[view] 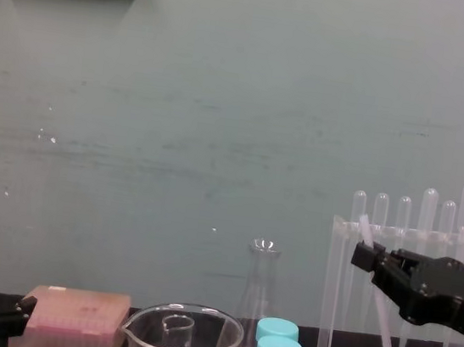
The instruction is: Pick up the stirring rod with one hand, then place it down.
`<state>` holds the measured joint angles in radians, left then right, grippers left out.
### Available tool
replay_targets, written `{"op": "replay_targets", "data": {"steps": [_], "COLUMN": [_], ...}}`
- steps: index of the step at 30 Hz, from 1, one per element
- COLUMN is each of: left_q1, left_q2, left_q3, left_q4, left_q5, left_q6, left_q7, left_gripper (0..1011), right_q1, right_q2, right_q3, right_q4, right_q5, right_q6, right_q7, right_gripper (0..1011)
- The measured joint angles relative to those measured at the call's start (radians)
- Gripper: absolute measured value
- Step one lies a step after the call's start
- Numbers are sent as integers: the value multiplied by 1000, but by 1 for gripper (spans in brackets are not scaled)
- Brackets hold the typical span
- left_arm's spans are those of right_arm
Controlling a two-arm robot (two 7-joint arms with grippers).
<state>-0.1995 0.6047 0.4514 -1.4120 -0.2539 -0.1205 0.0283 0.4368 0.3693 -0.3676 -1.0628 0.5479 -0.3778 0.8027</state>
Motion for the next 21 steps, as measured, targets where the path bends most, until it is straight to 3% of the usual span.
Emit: {"op": "replay_targets", "data": {"steps": [14,21], "left_q1": [0,0], "left_q2": [0,0], "left_q3": [0,0], "left_q4": [0,0], "left_q5": [0,0], "left_q6": [0,0], "left_q7": [0,0], "left_gripper": [1000,1000], "right_q1": [16,16], "right_q2": [8,8], "right_q3": [-27,-26], "right_q4": [9,8], "right_q5": [-27,-27], "right_q6": [74,73], "right_q7": [-25,-24], "right_gripper": [68,68]}}
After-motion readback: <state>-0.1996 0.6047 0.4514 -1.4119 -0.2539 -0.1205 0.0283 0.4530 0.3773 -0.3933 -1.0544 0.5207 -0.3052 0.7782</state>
